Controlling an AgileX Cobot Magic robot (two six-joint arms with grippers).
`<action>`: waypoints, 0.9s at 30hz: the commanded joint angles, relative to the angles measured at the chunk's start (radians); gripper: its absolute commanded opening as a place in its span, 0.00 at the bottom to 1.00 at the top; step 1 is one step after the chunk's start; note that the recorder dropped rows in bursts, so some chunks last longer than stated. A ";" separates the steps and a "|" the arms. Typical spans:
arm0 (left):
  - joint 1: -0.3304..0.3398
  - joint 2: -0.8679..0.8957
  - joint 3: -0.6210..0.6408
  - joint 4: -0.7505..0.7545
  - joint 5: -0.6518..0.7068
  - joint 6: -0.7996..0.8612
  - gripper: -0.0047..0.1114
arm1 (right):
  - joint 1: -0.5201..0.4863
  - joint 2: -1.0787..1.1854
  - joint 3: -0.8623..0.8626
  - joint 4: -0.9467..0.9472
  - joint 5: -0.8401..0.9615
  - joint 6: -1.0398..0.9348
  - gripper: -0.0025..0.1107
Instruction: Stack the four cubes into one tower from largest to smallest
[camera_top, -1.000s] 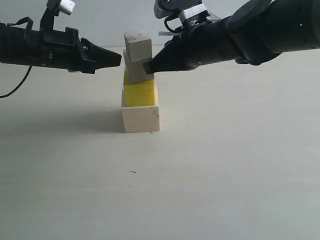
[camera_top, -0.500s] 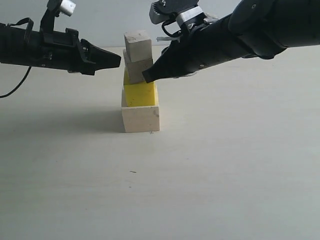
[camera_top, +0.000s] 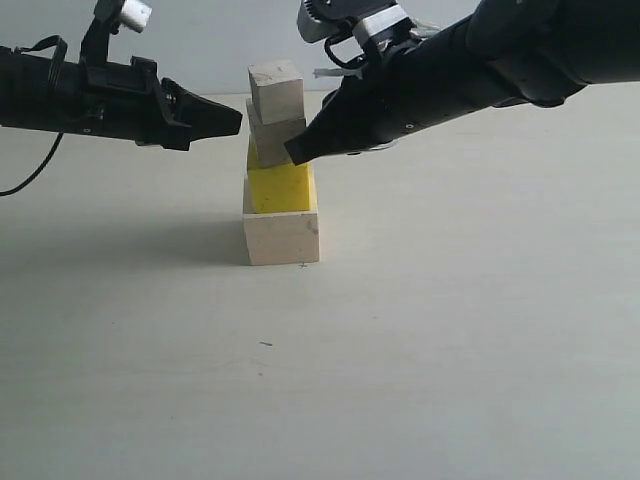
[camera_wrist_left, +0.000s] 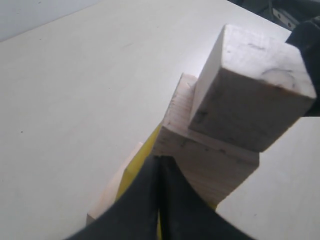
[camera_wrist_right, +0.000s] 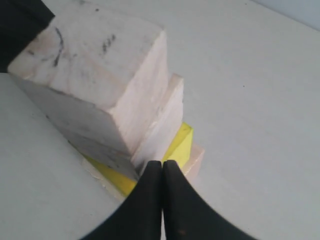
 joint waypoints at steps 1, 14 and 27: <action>0.002 0.002 -0.007 -0.011 0.005 0.000 0.04 | -0.004 -0.010 -0.003 -0.006 0.016 0.004 0.02; 0.002 0.002 -0.007 -0.011 0.011 0.000 0.04 | -0.004 -0.010 -0.003 -0.006 0.034 0.004 0.02; 0.002 0.002 -0.007 -0.011 0.011 0.000 0.04 | -0.004 -0.010 -0.003 -0.006 0.053 0.004 0.02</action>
